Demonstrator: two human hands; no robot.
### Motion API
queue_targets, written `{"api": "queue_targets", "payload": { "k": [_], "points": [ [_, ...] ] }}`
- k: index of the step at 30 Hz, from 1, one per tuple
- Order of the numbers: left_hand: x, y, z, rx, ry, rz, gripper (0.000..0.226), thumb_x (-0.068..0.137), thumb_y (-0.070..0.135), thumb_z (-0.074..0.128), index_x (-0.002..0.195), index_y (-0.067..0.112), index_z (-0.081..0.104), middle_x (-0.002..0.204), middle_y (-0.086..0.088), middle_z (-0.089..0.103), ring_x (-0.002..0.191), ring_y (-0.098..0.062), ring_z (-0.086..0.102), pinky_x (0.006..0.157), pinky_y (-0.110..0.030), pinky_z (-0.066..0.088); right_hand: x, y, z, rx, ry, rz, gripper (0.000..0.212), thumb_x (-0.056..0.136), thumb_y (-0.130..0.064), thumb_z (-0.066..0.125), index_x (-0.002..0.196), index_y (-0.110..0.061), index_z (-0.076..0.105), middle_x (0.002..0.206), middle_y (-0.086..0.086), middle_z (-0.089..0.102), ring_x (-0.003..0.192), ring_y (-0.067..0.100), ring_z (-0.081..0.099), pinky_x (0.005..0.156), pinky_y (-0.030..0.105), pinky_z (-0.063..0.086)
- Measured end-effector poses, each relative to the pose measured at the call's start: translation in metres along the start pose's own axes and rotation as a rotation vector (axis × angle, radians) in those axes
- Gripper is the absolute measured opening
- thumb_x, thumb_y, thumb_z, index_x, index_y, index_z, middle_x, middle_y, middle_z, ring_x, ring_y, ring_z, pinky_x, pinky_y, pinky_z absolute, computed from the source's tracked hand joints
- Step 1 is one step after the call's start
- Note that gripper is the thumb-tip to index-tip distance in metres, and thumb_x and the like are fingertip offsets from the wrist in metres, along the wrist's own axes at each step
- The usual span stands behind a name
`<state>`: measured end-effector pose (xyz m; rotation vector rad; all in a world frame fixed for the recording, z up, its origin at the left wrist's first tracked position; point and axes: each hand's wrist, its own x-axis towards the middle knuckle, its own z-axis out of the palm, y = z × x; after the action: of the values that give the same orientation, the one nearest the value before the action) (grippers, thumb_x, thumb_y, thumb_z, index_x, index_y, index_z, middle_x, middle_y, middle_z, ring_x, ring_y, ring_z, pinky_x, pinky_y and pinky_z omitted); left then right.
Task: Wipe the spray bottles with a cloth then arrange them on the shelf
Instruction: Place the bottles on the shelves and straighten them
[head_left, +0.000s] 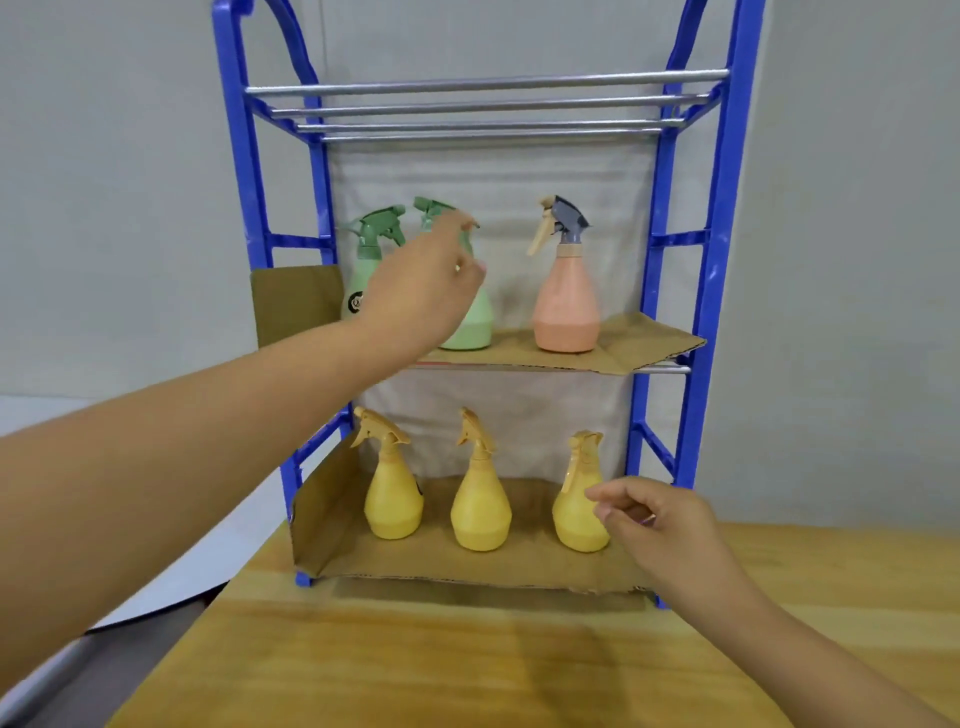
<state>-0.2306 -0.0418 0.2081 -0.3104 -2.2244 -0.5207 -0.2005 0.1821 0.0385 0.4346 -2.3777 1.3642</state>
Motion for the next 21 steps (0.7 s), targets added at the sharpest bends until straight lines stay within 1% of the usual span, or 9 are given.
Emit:
{"api": "queue_targets", "payload": {
  "k": [2,4,7,10,12,14,16,19,21],
  "points": [
    [-0.041,-0.015,-0.007,0.015,-0.03,0.026,0.043,0.095,0.026,0.044,0.137,0.021,0.036,0.094,0.016,0.058,0.08,-0.012,0.057,0.071,-0.034,0.047,0.0,-0.005,0.017,0.002,-0.041,-0.006,0.027,0.085,-0.015,0.065,0.081,-0.041,0.069,0.079,-0.024,0.067,0.073,-0.003,0.057,0.063,0.012,0.046],
    [-0.081,-0.036,-0.008,-0.002,-0.075,-0.023,0.043,0.094,0.027,0.046,0.135,0.026,0.037,0.093,0.021,0.055,0.077,-0.003,0.052,0.069,-0.03,0.043,0.001,-0.012,0.037,0.002,-0.094,-0.009,0.024,0.085,-0.015,0.064,0.084,-0.039,0.069,0.079,-0.019,0.068,0.075,-0.004,0.056,0.064,0.012,0.045],
    [-0.132,-0.078,0.006,-0.048,-0.172,-0.211,0.039,0.092,0.027,0.049,0.13,0.031,0.041,0.094,0.023,0.059,0.082,0.001,0.057,0.077,-0.031,0.049,0.008,-0.021,0.071,-0.009,-0.173,-0.032,0.024,0.085,-0.011,0.063,0.088,-0.034,0.07,0.081,-0.013,0.068,0.075,0.0,0.059,0.068,0.016,0.048],
    [-0.173,-0.116,0.029,-0.098,-0.275,-0.42,0.037,0.09,0.025,0.052,0.126,0.029,0.046,0.091,0.02,0.061,0.085,-0.003,0.06,0.081,-0.032,0.052,0.021,-0.03,0.104,-0.062,-0.215,-0.082,0.023,0.084,-0.01,0.061,0.096,-0.028,0.071,0.088,-0.016,0.065,0.081,-0.001,0.058,0.075,0.017,0.046],
    [-0.191,-0.132,0.041,-0.11,-0.313,-0.483,0.038,0.09,0.023,0.054,0.127,0.026,0.046,0.095,0.017,0.061,0.09,-0.006,0.059,0.085,-0.028,0.05,0.035,-0.033,0.121,-0.151,-0.194,-0.146,0.025,0.084,-0.012,0.061,0.104,-0.027,0.068,0.097,-0.016,0.058,0.087,-0.001,0.053,0.078,0.015,0.04],
    [-0.198,-0.142,0.052,-0.115,-0.32,-0.532,0.034,0.091,0.023,0.054,0.124,0.024,0.048,0.1,0.013,0.061,0.092,-0.007,0.057,0.078,-0.019,0.046,0.052,-0.034,0.131,-0.273,-0.131,-0.205,0.03,0.084,-0.014,0.061,0.111,-0.026,0.065,0.105,-0.015,0.05,0.099,0.005,0.045,0.084,0.015,0.034],
    [-0.194,-0.15,0.064,-0.137,-0.297,-0.584,0.035,0.089,0.024,0.057,0.123,0.025,0.05,0.103,0.012,0.061,0.091,-0.007,0.057,0.076,-0.019,0.047,0.071,-0.034,0.137,-0.382,-0.052,-0.256,0.037,0.081,-0.013,0.061,0.117,-0.022,0.062,0.113,-0.008,0.049,0.109,0.011,0.038,0.087,0.016,0.03],
    [-0.182,-0.163,0.085,-0.151,-0.253,-0.587,0.043,0.088,0.029,0.06,0.129,0.024,0.049,0.115,0.009,0.061,0.099,-0.008,0.058,0.084,-0.025,0.05,0.097,-0.027,0.144,-0.58,0.005,-0.285,0.052,0.078,-0.015,0.063,0.129,-0.017,0.052,0.125,0.006,0.049,0.115,0.025,0.038,0.096,0.03,0.035],
    [-0.171,-0.171,0.098,-0.1,-0.198,-0.543,0.042,0.088,0.032,0.06,0.128,0.021,0.051,0.117,0.005,0.06,0.102,-0.011,0.058,0.085,-0.026,0.05,0.11,-0.023,0.146,-0.687,-0.014,-0.23,0.059,0.081,-0.021,0.063,0.136,-0.014,0.042,0.13,0.009,0.045,0.118,0.029,0.037,0.098,0.036,0.037]
  ]
}}
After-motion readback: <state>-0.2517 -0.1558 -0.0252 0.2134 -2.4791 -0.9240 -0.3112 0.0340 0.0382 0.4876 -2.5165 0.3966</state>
